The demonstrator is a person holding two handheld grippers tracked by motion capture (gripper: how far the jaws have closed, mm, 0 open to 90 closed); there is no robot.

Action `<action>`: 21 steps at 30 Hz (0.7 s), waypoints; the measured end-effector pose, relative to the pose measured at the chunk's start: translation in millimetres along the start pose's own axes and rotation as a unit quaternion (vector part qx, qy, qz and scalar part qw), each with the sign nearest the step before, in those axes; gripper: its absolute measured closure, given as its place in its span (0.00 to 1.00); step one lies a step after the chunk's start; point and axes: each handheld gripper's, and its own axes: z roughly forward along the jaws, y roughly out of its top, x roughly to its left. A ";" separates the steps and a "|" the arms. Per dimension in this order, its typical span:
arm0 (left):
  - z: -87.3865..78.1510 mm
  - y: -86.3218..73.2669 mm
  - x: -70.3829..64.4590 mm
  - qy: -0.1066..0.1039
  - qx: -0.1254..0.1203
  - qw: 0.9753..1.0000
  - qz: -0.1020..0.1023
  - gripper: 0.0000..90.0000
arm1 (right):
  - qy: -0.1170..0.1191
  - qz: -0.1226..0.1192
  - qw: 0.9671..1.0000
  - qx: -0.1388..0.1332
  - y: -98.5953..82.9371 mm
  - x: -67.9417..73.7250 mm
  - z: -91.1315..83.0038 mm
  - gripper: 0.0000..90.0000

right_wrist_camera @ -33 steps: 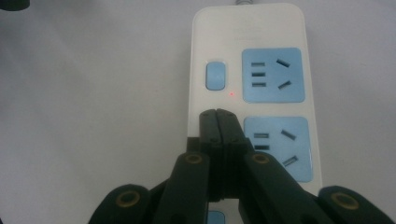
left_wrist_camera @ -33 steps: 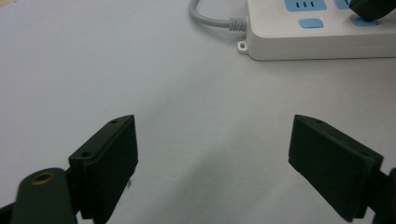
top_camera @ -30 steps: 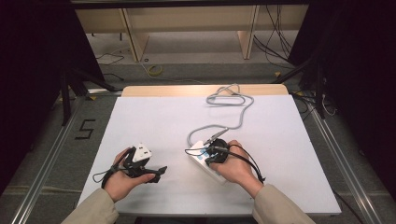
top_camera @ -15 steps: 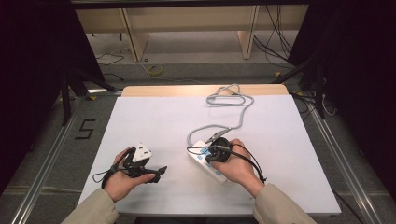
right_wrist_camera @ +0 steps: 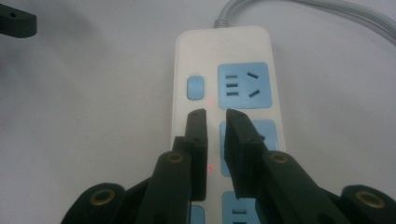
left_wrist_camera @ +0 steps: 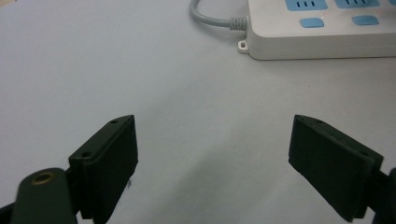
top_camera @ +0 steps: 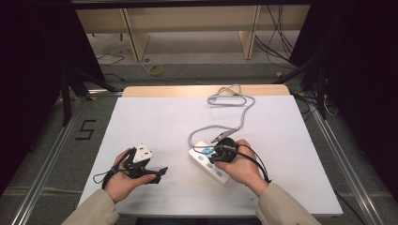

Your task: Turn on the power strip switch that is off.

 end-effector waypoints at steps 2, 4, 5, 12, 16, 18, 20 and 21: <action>0.1 -0.1 0.0 0.000 0.000 1.000 0.000 0.17 | 0.001 0.000 1.000 -0.003 -0.9 -1.1 -1.3 0.87; -0.1 -0.1 0.1 0.000 0.001 1.000 0.001 0.17 | 0.001 0.004 1.000 -0.006 -1.8 -1.8 -3.1 0.86; -0.1 -0.2 0.2 0.000 0.001 1.000 0.001 0.17 | 0.001 0.004 1.000 -0.009 -2.3 -2.4 -4.1 0.85; -0.3 -0.3 0.2 0.000 0.001 1.000 0.001 0.17 | 0.005 0.013 1.000 -0.027 -6.4 -8.5 -11.9 0.81; -0.2 -0.2 0.2 0.000 0.001 1.000 0.001 0.17 | 0.001 0.020 0.999 -0.037 -9.3 -12.7 -17.4 0.78; -0.5 -0.2 0.2 0.001 0.002 1.000 0.001 0.17 | 0.001 0.024 0.999 -0.042 -10.7 -14.5 -19.5 0.77; -0.5 -0.4 0.4 0.001 0.002 1.000 0.000 0.17 | 0.000 0.025 0.999 -0.046 -12.2 -16.4 -21.6 0.76; -0.4 -0.5 0.4 0.001 0.002 1.000 0.000 0.17 | 0.000 0.028 0.998 -0.048 -12.9 -17.0 -22.5 0.76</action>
